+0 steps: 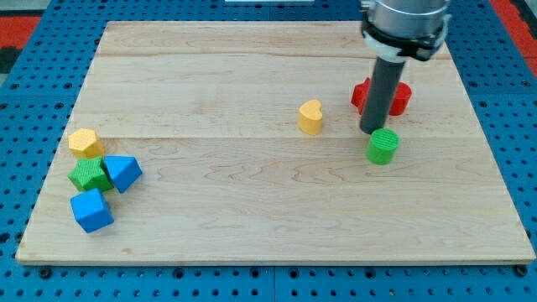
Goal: Place the green circle above the yellow heart
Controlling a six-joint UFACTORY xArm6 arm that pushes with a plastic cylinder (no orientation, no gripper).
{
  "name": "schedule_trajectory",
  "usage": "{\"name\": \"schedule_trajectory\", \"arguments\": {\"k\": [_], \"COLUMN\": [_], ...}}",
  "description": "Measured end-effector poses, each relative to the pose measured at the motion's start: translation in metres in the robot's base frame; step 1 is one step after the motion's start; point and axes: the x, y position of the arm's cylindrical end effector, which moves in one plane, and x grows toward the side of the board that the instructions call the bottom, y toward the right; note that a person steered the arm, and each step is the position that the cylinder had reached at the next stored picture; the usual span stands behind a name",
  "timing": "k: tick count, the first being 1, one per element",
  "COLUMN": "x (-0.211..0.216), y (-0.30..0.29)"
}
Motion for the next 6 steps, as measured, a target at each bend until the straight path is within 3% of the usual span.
{"name": "schedule_trajectory", "arguments": {"k": [1, 2, 3, 4, 5, 6], "x": [-0.005, 0.045, 0.055, 0.056, 0.053, 0.010], "y": [0.046, 0.030, -0.047, -0.023, 0.043, 0.087]}}
